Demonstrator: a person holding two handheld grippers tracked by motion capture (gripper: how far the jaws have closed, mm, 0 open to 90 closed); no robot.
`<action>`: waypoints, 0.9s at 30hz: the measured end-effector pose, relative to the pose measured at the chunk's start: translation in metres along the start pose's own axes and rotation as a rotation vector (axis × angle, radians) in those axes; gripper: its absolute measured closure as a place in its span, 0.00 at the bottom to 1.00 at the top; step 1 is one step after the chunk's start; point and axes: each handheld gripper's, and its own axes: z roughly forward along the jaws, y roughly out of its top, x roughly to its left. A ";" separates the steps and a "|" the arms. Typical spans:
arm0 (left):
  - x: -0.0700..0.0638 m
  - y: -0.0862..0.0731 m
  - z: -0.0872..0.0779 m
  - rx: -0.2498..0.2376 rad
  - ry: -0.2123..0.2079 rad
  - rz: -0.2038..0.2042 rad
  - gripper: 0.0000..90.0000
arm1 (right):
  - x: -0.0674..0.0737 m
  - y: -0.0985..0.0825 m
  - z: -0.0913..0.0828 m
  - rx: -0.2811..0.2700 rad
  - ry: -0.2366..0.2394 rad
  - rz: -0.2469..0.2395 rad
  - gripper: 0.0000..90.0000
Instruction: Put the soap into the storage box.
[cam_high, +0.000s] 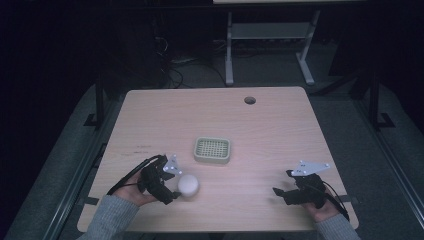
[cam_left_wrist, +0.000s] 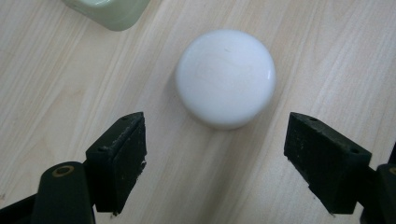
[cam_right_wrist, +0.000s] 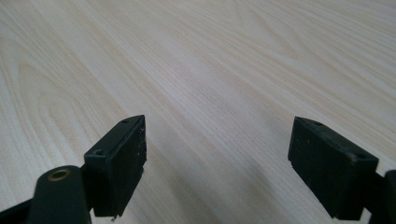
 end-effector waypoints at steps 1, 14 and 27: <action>0.000 0.001 0.000 0.008 -0.002 0.006 0.23 | 0.000 0.000 0.000 0.000 0.000 0.000 0.21; -0.003 0.015 0.008 0.051 -0.019 0.043 0.22 | 0.000 0.000 -0.001 -0.003 0.001 -0.003 0.21; -0.002 0.024 0.016 0.080 -0.043 0.053 0.22 | 0.001 0.001 0.000 -0.001 0.004 -0.008 0.21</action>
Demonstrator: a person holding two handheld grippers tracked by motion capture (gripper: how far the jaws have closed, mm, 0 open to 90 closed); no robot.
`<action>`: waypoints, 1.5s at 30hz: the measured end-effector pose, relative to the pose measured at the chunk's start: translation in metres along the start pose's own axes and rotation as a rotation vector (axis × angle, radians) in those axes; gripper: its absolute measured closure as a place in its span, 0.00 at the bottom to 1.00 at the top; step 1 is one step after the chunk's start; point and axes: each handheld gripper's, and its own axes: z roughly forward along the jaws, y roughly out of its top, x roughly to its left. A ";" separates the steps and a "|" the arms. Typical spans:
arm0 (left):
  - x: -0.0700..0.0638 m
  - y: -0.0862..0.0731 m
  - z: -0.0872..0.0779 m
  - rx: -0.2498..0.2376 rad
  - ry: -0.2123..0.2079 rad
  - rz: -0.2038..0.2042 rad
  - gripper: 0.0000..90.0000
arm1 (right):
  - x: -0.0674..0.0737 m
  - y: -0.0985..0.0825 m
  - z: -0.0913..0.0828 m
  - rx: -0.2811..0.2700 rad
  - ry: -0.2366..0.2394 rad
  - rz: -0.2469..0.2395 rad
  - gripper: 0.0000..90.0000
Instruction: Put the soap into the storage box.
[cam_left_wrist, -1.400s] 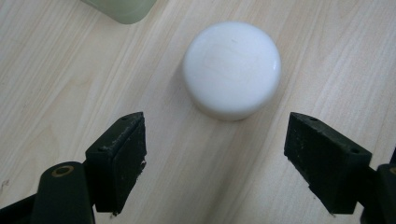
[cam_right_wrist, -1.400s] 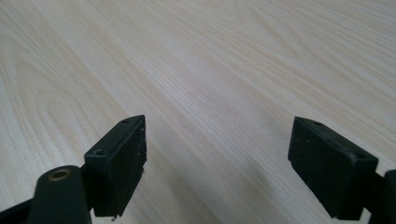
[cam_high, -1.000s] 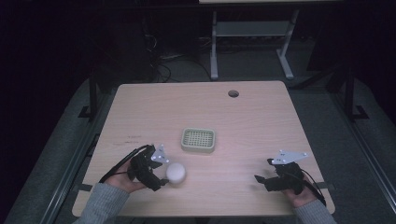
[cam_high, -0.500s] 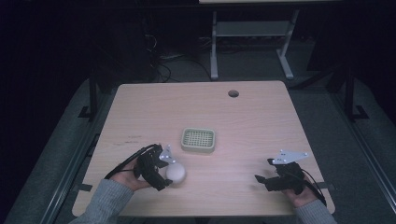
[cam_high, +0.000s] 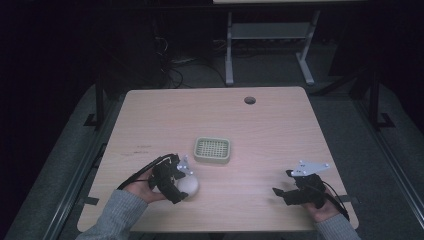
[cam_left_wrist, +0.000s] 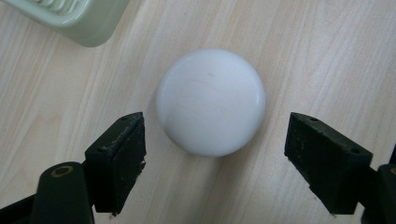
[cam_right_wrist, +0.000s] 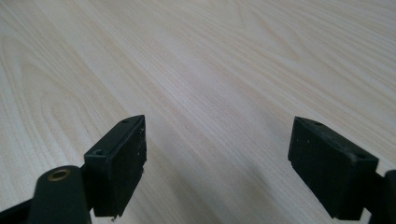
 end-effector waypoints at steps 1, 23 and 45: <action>0.000 0.000 0.001 0.002 0.001 -0.001 0.22 | 0.000 0.000 0.000 0.001 0.000 0.000 0.21; 0.002 0.008 0.021 0.065 -0.026 0.000 0.20 | 0.000 0.000 0.001 0.004 0.002 -0.005 0.21; 0.009 0.018 0.037 0.109 -0.048 -0.004 0.20 | 0.001 0.000 0.001 0.010 0.005 -0.004 0.21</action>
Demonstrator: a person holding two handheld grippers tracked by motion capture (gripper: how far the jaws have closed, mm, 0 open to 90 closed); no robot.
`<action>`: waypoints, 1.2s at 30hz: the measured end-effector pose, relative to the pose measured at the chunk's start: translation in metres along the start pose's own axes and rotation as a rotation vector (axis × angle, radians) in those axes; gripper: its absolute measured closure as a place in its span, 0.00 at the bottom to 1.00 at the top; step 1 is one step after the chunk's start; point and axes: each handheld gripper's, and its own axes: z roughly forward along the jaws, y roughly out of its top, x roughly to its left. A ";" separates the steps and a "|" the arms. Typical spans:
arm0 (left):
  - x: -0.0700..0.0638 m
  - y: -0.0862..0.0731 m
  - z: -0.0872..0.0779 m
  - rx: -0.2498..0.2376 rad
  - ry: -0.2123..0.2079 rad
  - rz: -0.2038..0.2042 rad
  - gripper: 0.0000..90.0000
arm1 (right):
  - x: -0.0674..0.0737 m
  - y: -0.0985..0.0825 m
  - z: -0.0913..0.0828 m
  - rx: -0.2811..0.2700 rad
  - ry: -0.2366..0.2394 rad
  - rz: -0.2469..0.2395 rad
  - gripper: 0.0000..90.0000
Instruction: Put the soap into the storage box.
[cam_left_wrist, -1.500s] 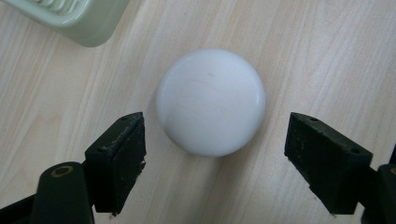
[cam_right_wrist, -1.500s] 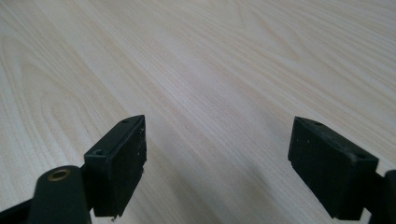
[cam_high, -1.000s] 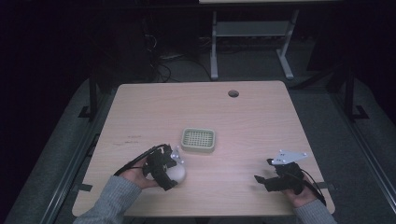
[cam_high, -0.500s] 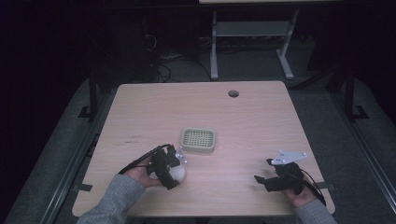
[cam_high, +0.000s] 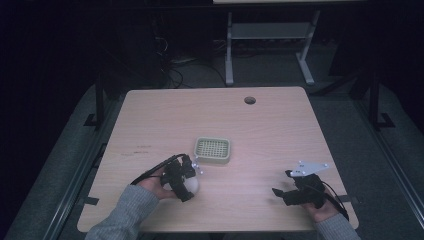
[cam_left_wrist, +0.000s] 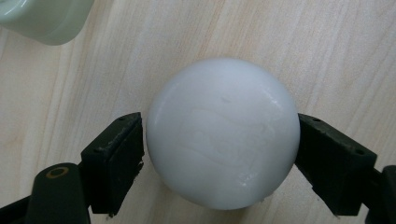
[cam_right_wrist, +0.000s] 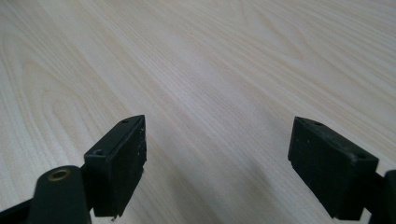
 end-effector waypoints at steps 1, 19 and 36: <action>0.000 0.000 0.001 0.002 0.000 0.000 0.20 | 0.000 0.000 0.000 0.000 0.000 0.000 0.21; 0.000 0.006 0.010 0.039 -0.007 0.004 0.22 | 0.000 0.000 0.000 0.003 0.001 0.001 0.21; 0.002 0.007 0.012 0.047 -0.033 -0.014 0.25 | 0.000 0.000 0.000 0.001 0.000 -0.001 0.21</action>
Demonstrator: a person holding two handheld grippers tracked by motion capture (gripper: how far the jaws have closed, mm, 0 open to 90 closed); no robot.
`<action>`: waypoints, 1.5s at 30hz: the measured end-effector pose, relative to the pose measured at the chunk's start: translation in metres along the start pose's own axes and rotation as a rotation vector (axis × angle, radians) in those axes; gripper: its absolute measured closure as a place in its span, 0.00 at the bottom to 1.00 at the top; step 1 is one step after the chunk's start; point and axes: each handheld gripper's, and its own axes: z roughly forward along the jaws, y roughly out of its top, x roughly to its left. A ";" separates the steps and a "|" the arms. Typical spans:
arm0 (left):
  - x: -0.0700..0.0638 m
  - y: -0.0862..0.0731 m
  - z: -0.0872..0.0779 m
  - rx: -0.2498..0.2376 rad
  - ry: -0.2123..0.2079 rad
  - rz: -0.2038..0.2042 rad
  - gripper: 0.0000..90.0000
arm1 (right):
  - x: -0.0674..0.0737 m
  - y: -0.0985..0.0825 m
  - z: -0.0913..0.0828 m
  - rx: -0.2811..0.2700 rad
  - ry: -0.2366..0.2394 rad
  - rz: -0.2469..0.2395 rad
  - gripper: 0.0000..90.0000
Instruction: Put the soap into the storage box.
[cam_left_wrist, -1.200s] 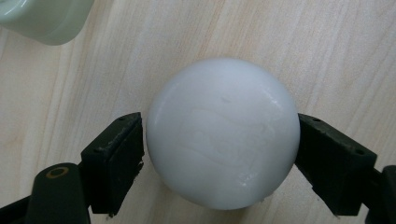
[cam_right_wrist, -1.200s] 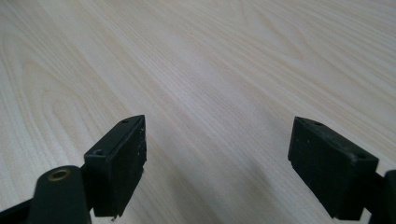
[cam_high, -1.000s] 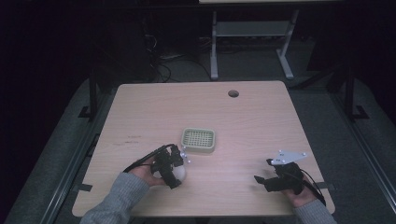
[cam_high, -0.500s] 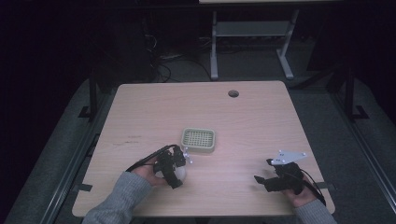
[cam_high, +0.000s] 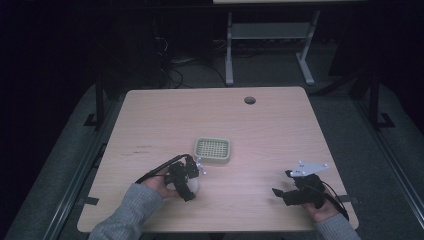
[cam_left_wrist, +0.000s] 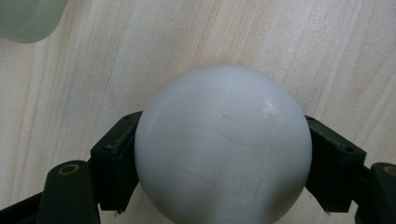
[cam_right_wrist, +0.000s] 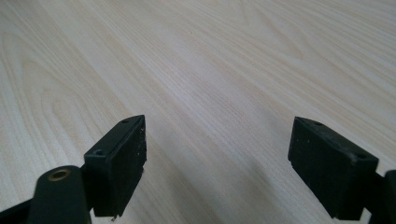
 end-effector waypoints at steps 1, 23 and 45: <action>0.000 0.000 0.000 0.000 -0.001 -0.003 0.25 | 0.000 0.000 0.000 0.001 0.000 0.001 0.21; 0.002 -0.002 -0.005 -0.009 0.014 -0.015 0.26 | 0.000 0.000 0.000 -0.005 0.004 -0.001 0.21; 0.006 0.003 -0.020 -0.007 0.018 -0.005 0.26 | -0.001 0.000 -0.003 -0.020 0.007 0.009 0.21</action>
